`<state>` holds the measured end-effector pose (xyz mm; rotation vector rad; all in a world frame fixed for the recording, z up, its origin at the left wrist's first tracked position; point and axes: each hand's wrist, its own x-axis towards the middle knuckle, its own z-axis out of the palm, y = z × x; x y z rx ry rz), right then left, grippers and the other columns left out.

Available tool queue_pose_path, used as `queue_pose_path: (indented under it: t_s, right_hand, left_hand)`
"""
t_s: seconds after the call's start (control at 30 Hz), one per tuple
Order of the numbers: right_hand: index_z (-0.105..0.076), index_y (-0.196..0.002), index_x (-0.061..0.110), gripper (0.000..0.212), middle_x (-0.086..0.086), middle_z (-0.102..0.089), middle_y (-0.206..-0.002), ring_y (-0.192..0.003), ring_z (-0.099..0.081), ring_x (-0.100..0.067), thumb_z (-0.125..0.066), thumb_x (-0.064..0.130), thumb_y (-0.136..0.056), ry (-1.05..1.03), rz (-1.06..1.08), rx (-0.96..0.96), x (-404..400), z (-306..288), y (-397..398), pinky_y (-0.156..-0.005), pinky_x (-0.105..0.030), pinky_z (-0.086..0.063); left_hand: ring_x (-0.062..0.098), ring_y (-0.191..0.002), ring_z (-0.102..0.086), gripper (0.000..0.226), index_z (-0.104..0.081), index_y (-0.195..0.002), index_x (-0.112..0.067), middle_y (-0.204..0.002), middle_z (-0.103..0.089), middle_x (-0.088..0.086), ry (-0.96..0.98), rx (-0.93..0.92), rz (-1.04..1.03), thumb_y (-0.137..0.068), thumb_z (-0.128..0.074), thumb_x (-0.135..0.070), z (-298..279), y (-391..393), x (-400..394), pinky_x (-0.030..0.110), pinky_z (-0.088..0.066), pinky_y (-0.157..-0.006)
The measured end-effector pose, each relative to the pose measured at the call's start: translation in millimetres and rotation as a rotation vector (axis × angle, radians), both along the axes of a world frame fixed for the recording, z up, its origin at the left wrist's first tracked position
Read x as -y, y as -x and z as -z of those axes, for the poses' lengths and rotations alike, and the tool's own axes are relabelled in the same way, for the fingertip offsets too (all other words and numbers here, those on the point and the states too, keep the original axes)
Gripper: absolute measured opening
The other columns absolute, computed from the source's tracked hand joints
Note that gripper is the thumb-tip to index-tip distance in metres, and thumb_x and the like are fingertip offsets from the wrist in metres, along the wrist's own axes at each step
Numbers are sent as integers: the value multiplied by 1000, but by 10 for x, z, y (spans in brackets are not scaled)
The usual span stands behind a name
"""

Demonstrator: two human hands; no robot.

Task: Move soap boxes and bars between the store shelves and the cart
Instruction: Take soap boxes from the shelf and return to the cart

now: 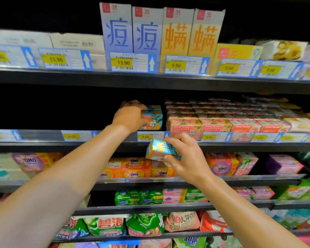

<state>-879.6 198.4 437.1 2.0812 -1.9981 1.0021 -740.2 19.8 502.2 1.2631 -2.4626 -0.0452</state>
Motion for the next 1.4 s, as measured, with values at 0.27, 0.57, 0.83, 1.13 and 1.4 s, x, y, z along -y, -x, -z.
queue_pose_path:
  t_s: [0.27, 0.57, 0.83, 1.13, 1.4]
  right_hand:
    - [-59, -134, 19, 50, 13, -46, -114, -111, -46, -14, -74, 29, -87, -8, 7, 12, -29, -14, 84, -91, -27, -38]
    - [-56, -137, 20, 52, 14, -42, -112, -111, -40, -8, -73, 30, -88, -29, -7, 51, -52, -69, 52, -91, -25, -34]
    - [-58, -135, 24, 52, 9, -48, -109, -105, -42, -7, -75, 32, -86, -56, -49, 26, -10, -400, 100, -87, -23, -33]
    - [-40, -112, 36, 56, 18, -49, -102, -99, -50, -10, -83, 25, -77, 53, -62, 140, 79, -559, -14, -79, -30, -47]
    - [-40, -145, 24, 74, 1, -49, -138, -129, -40, -19, -76, 35, -81, 128, 127, -10, 96, -357, 119, -110, -36, -35]
  left_hand:
    - [28, -130, -42, 53, -50, -141, -22, -145, -44, 7, -45, 0, 6, -91, -68, -28, -59, 232, 51, 35, -37, -106]
    - [28, -129, -41, 60, -45, -144, -24, -144, -46, 6, -36, 40, 65, -90, -67, -38, -78, 175, 59, 38, -40, -104]
    - [-3, -90, -62, 29, -73, -109, -27, -98, -68, -17, -171, -364, 448, -84, -71, -42, -184, -258, -676, 20, -52, -82]
    - [14, -106, -60, 49, -66, -125, -14, -118, -67, 1, 110, -298, 428, -82, -74, -38, 4, -429, -759, 32, -51, -91]
    - [15, -111, -60, 42, -64, -125, -11, -120, -65, 3, 169, -421, 339, -86, -71, -24, -126, -506, -513, 33, -51, -95]
